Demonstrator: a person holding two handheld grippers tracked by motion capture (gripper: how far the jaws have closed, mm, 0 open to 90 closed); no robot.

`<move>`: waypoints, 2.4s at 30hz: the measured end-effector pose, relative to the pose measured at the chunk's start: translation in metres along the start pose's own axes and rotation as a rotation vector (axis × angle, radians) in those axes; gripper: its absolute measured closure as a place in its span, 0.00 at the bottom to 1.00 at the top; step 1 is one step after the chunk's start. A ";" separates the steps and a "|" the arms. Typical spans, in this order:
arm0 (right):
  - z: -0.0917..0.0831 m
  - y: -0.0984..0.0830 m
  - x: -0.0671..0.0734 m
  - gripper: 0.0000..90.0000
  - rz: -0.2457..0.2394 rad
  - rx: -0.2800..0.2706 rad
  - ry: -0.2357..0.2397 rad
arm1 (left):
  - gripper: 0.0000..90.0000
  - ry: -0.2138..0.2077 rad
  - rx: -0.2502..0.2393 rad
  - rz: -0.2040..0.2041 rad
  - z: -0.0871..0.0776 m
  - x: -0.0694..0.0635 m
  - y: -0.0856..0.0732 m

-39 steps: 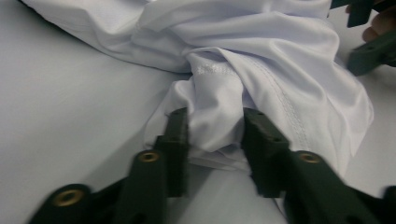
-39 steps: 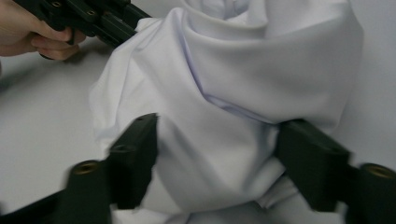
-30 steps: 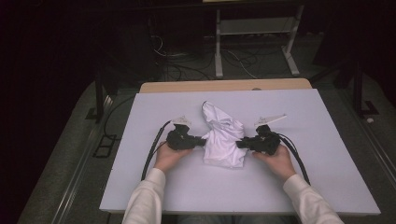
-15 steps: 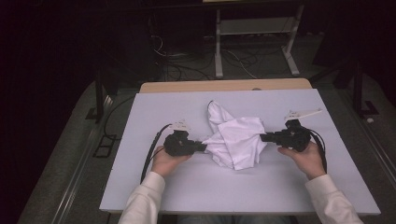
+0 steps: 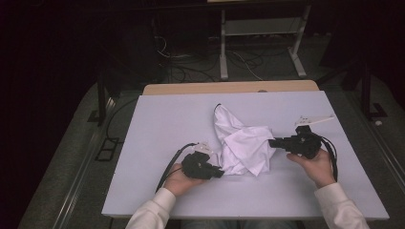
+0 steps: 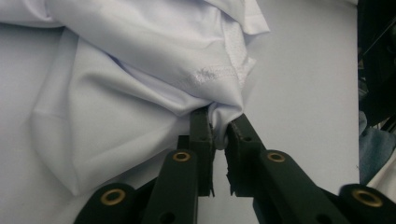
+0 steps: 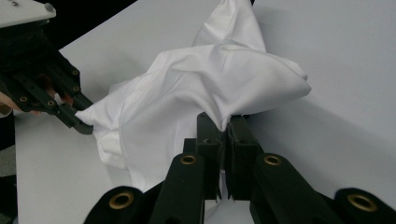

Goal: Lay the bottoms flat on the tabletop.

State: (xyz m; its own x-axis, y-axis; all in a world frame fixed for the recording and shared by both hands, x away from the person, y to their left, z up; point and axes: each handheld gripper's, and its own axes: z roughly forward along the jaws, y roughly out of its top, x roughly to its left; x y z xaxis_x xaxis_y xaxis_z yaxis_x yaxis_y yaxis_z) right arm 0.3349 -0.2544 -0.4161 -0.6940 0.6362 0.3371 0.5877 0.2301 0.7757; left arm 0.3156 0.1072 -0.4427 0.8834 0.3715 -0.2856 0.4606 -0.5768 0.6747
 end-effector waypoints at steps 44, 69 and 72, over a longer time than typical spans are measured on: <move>0.014 0.014 0.023 0.89 -0.081 -0.004 0.146 | 0.99 -0.029 -0.110 -0.013 0.034 0.060 0.116; 0.030 0.010 0.017 0.57 0.007 0.024 0.044 | 0.99 0.224 -0.170 -0.165 -0.137 0.077 -0.009; 0.036 0.009 0.014 0.57 0.012 0.038 0.036 | 0.99 0.241 -0.153 -0.195 -0.143 0.081 -0.029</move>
State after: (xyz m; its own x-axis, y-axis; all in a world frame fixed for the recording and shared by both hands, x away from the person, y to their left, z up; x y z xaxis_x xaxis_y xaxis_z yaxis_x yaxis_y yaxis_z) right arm 0.3452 -0.2168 -0.4236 -0.7008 0.6122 0.3662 0.6112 0.2507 0.7507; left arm 0.3611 0.2585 -0.3882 0.7262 0.6353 -0.2626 0.5842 -0.3691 0.7228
